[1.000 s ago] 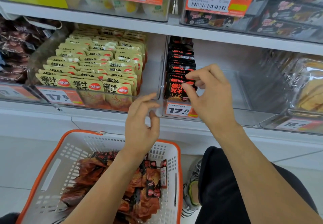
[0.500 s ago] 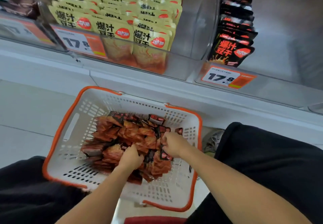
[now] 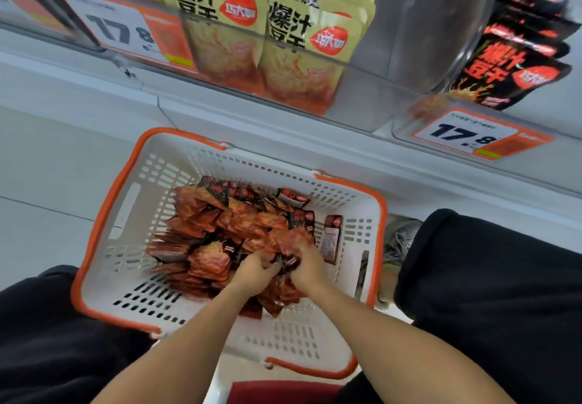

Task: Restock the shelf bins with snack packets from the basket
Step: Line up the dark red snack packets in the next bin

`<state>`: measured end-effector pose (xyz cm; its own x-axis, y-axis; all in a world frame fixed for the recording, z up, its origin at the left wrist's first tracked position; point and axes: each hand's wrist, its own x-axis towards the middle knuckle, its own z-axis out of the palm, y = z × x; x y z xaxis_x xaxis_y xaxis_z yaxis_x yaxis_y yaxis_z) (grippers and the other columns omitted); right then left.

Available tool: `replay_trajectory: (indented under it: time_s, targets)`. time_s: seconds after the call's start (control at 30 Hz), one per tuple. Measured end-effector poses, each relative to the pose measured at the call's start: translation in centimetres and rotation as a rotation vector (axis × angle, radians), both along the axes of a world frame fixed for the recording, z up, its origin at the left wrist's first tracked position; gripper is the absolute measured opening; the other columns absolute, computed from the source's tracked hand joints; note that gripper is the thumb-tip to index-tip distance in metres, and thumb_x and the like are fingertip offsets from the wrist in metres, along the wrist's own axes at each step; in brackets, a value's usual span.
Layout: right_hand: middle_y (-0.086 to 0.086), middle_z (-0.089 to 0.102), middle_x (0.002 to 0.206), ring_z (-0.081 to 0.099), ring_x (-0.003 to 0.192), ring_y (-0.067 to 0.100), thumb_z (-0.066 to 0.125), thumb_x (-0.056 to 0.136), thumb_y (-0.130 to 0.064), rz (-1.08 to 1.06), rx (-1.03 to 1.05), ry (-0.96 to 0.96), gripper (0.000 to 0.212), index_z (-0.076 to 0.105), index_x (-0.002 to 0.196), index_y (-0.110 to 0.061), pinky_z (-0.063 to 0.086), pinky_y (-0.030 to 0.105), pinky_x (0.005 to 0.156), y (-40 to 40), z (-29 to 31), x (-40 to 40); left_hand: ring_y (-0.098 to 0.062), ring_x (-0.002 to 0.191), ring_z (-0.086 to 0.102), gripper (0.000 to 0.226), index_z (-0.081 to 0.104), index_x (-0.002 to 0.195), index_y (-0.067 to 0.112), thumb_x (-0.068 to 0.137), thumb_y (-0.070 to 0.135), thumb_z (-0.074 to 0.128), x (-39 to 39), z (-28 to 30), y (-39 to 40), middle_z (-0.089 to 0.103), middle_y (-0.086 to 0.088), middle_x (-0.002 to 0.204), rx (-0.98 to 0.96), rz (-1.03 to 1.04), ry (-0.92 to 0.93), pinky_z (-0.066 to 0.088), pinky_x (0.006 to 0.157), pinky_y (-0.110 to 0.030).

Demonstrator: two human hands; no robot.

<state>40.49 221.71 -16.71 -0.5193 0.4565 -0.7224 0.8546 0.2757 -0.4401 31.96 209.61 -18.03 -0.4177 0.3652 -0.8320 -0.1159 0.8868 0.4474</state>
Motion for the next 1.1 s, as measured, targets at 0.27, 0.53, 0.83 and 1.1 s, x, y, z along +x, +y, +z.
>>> replay_trajectory:
  time_s: [0.27, 0.53, 0.83, 1.1]
  targets:
    - [0.002, 0.061, 0.100, 0.056, 0.092, 0.015, 0.060, 0.088, -0.003, -0.103, -0.089, 0.100, 0.023, 0.055, 0.106, -0.016, 0.047, 0.031, 0.084, -1.2, 2.2, -0.3, -0.015, 0.048, 0.034, 0.048, 0.041, 0.055, 0.013, 0.090, 0.023, 0.073, -0.9, 0.3, -0.9, 0.035, 0.000, 0.051, 0.063, 0.231, 0.025, 0.027, 0.050, -0.029]
    - [0.008, 0.072, 0.097, 0.070, 0.088, 0.025, 0.080, 0.081, -0.027, -0.047, -0.192, 0.015, 0.030, 0.069, 0.102, -0.008, 0.058, 0.039, 0.080, 5.0, 11.3, -3.4, -0.025, 0.079, 0.068, 0.015, 0.064, 0.097, 0.004, 0.096, 0.019, 0.065, -4.6, 7.6, 1.3, 0.066, -0.011, 0.087, 0.416, 0.535, -0.217, 0.059, 0.082, -0.044]
    - [-0.005, 0.071, 0.084, 0.069, 0.075, 0.006, 0.084, 0.078, -0.018, -0.163, 0.160, 0.669, 0.039, 0.059, 0.108, -0.021, 0.054, 0.024, 0.075, 8.6, 28.3, -1.7, -0.033, 0.092, 0.069, 0.038, 0.061, 0.094, -0.006, 0.088, 0.032, 0.064, -5.2, 21.3, 5.7, 0.070, -0.026, 0.092, 0.916, 0.529, -0.408, 0.055, 0.084, -0.040]
    - [-0.016, 0.070, 0.095, 0.068, 0.088, 0.008, 0.072, 0.090, -0.007, -0.019, 0.626, 1.249, 0.036, 0.059, 0.102, -0.038, 0.054, 0.027, 0.081, 12.0, 39.8, 0.9, -0.018, 0.091, 0.068, 0.026, 0.069, 0.096, 0.020, 0.095, 0.045, 0.062, -3.7, 29.1, 8.6, 0.073, 0.005, 0.095, 0.938, 0.422, 0.294, 0.054, 0.078, -0.034]
